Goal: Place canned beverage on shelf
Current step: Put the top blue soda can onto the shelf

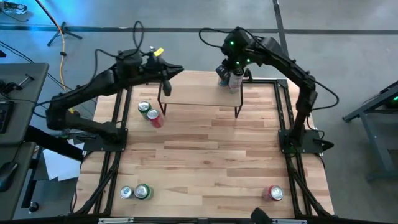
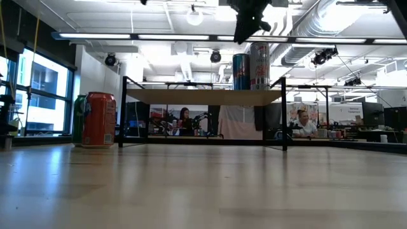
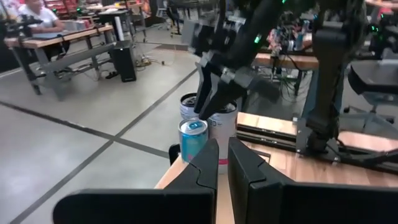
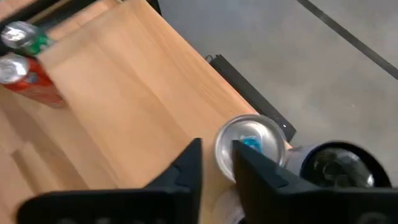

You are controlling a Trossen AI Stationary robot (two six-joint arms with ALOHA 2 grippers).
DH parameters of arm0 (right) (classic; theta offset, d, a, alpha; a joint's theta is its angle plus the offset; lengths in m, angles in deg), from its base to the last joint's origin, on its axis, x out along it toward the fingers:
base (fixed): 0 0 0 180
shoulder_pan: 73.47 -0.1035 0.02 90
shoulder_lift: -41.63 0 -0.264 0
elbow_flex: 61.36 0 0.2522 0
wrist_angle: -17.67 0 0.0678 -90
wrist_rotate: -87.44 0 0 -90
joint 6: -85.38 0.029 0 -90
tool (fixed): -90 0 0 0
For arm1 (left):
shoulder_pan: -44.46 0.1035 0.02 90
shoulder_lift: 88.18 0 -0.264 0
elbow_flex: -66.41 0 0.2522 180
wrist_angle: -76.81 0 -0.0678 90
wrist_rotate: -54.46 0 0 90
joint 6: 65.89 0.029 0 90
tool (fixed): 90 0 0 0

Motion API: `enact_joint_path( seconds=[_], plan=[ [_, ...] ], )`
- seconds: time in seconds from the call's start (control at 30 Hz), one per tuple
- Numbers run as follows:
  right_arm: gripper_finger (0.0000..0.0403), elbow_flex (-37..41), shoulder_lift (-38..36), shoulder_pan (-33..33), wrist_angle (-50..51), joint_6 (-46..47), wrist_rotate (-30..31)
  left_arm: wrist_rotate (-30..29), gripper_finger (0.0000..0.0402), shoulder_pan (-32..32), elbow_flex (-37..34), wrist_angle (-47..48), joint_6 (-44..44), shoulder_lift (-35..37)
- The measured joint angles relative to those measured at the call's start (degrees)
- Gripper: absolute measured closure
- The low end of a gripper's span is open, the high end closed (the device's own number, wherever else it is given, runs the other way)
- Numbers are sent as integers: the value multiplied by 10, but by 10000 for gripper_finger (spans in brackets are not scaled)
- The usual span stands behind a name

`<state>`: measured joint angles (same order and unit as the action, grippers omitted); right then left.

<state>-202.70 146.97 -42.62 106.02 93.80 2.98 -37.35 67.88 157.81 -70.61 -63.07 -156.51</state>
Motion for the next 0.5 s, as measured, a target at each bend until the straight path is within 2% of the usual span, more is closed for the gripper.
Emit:
enact_joint_path(
  seconds=[0.27, 0.37, 0.5],
  plan=[
    [156, -45, 45, 18, 20, -44, 0, -4, 402, -5, 0, 51, -57, 64],
    [124, -44, 47, 18, 18, -73, 0, -11, 401, -12, 0, 62, -72, 78],
    [113, -44, 47, 18, 19, -131, 5, -18, 402, -25, 0, 66, -89, 89]
  ],
)
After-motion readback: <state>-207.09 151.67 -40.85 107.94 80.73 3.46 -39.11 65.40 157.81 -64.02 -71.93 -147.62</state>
